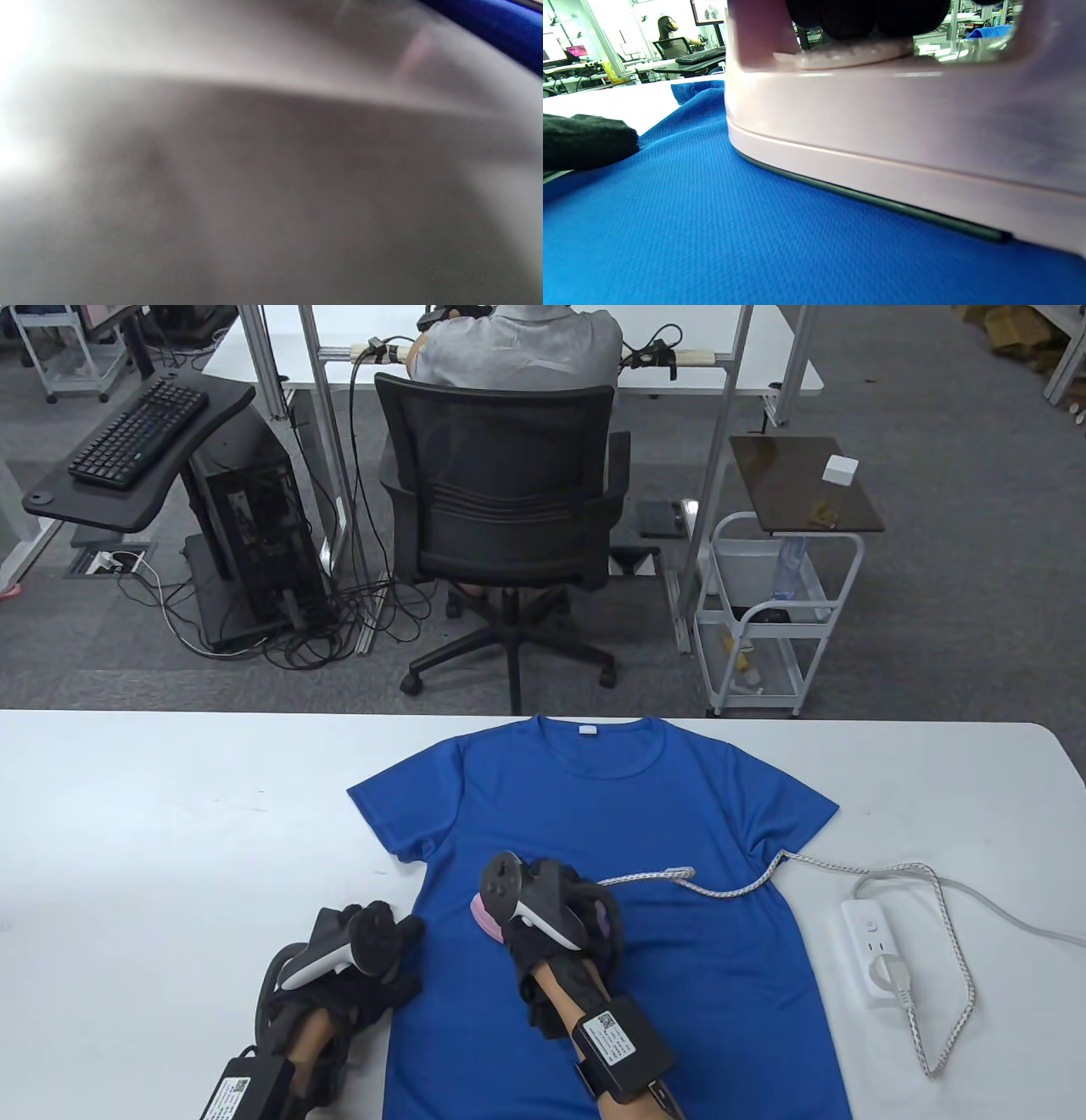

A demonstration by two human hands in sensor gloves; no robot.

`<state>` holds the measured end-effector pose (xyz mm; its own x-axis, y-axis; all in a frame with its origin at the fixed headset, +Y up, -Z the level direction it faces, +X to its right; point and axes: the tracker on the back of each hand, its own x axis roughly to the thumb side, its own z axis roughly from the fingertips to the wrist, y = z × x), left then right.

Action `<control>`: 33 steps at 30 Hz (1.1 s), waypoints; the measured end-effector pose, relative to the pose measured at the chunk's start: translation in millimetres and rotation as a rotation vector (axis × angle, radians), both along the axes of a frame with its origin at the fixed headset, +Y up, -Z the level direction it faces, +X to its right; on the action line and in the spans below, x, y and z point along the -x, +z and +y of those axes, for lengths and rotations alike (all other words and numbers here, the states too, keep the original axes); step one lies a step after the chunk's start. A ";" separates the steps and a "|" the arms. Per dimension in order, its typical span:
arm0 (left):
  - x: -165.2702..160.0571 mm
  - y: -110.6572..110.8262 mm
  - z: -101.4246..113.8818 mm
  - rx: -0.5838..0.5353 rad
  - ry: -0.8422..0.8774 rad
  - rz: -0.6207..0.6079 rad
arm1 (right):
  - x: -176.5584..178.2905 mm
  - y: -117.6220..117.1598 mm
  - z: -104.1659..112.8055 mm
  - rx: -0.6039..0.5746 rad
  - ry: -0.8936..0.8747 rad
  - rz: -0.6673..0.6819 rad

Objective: Iron t-shirt with electric iron on table

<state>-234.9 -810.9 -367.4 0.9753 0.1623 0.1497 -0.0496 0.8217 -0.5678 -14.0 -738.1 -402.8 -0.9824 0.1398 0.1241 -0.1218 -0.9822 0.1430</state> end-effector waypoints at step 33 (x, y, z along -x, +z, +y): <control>-0.8 0.3 -0.6 0.007 0.001 -0.003 | -34.3 65.1 0.4 0.062 0.035 0.201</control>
